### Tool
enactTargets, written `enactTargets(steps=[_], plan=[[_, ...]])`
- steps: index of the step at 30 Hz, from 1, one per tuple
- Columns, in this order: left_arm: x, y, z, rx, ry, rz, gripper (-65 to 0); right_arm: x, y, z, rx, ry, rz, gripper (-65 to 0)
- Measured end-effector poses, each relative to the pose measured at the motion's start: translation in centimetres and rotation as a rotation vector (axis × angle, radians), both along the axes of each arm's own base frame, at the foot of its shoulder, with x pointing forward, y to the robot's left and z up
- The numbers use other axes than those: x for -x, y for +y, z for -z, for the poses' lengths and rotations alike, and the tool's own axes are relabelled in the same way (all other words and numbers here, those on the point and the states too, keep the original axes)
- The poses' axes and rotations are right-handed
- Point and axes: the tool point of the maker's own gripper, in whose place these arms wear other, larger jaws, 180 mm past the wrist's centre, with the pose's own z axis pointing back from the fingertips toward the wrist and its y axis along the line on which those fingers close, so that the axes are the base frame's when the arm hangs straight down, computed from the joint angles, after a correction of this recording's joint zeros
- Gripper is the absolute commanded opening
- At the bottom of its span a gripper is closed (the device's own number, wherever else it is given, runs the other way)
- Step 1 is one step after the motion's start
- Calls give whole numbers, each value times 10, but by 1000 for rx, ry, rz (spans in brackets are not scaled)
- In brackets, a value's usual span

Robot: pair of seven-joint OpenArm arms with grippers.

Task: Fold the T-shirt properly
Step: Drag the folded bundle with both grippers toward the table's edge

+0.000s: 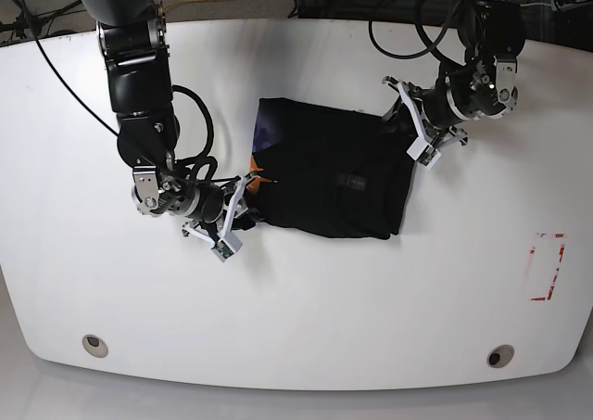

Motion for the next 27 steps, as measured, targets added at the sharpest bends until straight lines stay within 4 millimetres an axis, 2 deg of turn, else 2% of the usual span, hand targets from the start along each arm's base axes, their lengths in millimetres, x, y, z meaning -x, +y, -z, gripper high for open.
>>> enactTargets(steps=[3,7,12,15,20,23,25,27], plan=[[-12,0,1,37,0,-15,-525,5,-1,4,2,6,-1,-490],[-33,7,2,39,-7,-35,-525,21,-3,9,3,1,-2,-490],[-49,24,0,-40,-26,-33,-525,51,7,14,11,14,-36,-490],[-67,36,-4,-120,-52,-33,-525,73,17,17,2,25,-61,-490],[-95,48,-18,-196,-101,-41,-525,103,46,17,-41,45,-86,-490],[-102,56,-29,-226,-130,-39,-525,117,71,17,-87,65,-110,-491],[-106,62,-46,-248,-181,-30,-525,125,89,17,-107,74,-146,-491],[-114,72,-71,-268,-254,-52,-525,135,109,17,-125,87,-187,-491]])
